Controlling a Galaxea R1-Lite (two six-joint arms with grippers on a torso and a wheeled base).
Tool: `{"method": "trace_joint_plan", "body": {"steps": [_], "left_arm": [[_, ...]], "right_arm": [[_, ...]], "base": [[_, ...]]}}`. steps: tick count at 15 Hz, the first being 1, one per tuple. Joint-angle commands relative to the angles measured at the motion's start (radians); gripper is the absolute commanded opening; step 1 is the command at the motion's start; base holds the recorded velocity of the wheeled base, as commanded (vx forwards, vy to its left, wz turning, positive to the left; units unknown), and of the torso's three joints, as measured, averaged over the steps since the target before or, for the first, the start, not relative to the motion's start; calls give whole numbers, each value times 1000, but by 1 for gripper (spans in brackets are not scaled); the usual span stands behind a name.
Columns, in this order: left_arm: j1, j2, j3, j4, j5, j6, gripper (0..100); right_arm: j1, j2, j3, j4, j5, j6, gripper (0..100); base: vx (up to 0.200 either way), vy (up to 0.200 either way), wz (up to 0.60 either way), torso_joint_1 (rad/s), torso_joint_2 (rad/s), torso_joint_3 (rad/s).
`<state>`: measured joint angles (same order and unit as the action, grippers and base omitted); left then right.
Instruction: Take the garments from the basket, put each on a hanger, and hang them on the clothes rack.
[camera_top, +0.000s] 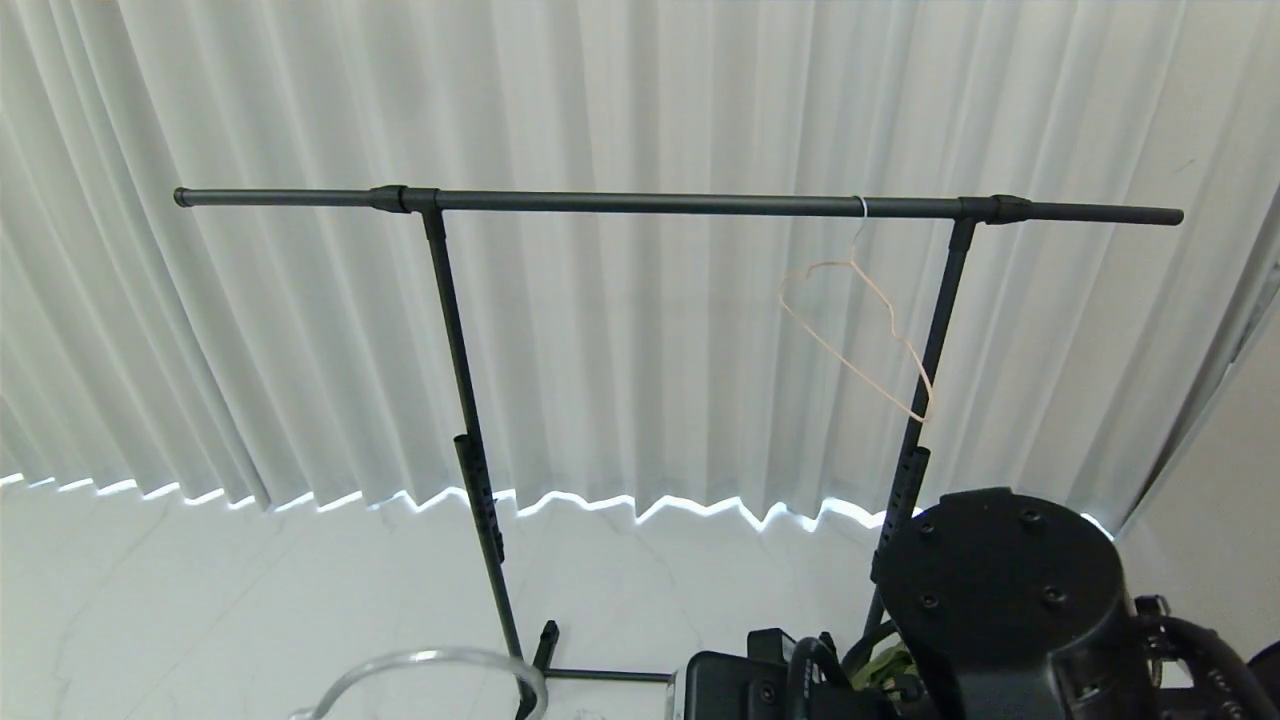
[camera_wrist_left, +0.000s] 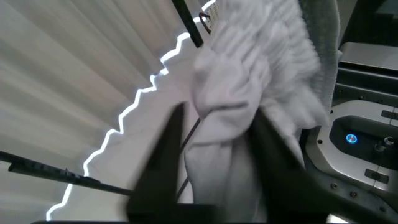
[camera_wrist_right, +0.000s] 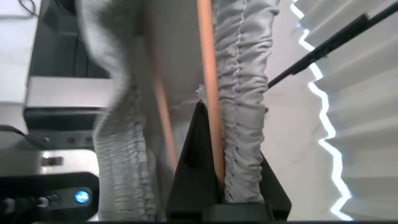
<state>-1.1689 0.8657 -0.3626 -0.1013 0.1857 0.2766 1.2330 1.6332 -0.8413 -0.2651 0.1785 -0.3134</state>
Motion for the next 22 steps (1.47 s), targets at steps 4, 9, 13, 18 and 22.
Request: {"method": "trace_joint_plan", "body": {"steps": [4, 9, 13, 18, 22], "left_arm": [[9, 1, 7, 2, 6, -10, 100], [180, -37, 79, 2, 8, -19, 100], [474, -137, 212, 5, 4, -17, 100], [615, -99, 251, 3, -20, -53, 100], [632, -37, 208, 3, -28, -116, 100]], "right_arm": [[-63, -62, 7, 3, 6, -246, 0], [-191, -116, 31, 7, 4, -260, 0], [-256, -154, 54, 7, 9, -257, 0], [-260, -161, 53, 6, 16, -248, 0], [-259, -174, 48, 4, 30, -246, 0]], "base": [[0, 0, 0, 0, 0, 0], [0, 0, 0, 0, 0, 0], [0, 0, 0, 0, 0, 0], [0, 0, 0, 0, 0, 0], [0, 0, 0, 0, 0, 0]]}}
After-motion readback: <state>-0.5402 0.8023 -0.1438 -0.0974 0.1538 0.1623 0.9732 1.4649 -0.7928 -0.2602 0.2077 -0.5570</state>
